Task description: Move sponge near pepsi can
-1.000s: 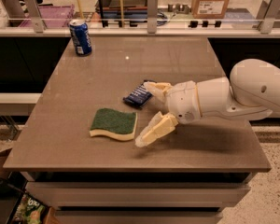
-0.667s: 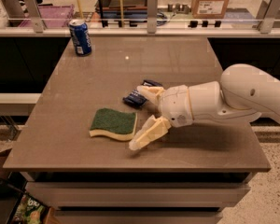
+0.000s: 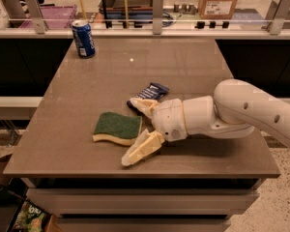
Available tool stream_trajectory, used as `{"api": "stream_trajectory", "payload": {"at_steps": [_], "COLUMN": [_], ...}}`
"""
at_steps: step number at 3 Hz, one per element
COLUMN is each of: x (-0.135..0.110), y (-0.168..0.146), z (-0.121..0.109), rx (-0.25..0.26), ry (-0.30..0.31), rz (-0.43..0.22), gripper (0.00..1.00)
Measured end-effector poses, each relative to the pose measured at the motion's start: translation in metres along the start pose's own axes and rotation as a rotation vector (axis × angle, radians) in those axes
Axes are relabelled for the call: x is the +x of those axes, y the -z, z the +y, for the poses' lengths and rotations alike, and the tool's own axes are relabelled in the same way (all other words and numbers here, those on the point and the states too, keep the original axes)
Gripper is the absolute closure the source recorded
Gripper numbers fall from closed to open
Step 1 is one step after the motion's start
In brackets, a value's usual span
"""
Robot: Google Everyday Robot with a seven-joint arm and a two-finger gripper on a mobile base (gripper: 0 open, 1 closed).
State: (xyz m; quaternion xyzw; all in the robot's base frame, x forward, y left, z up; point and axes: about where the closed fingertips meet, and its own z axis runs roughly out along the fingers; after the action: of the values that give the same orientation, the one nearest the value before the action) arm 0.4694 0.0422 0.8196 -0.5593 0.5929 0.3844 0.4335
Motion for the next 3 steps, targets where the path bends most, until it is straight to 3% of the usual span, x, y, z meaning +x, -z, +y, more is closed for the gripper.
{"api": "stream_trajectory", "payload": {"at_steps": [1,3], "x": [-0.0014,-0.0036], "y": [-0.0016,-0.0043], "z": [0.0011,0.003], "rx": [-0.004,-0.01], "ry": [0.003,0.007], "rz": [0.0,0.001], "gripper": [0.18,0.64]}}
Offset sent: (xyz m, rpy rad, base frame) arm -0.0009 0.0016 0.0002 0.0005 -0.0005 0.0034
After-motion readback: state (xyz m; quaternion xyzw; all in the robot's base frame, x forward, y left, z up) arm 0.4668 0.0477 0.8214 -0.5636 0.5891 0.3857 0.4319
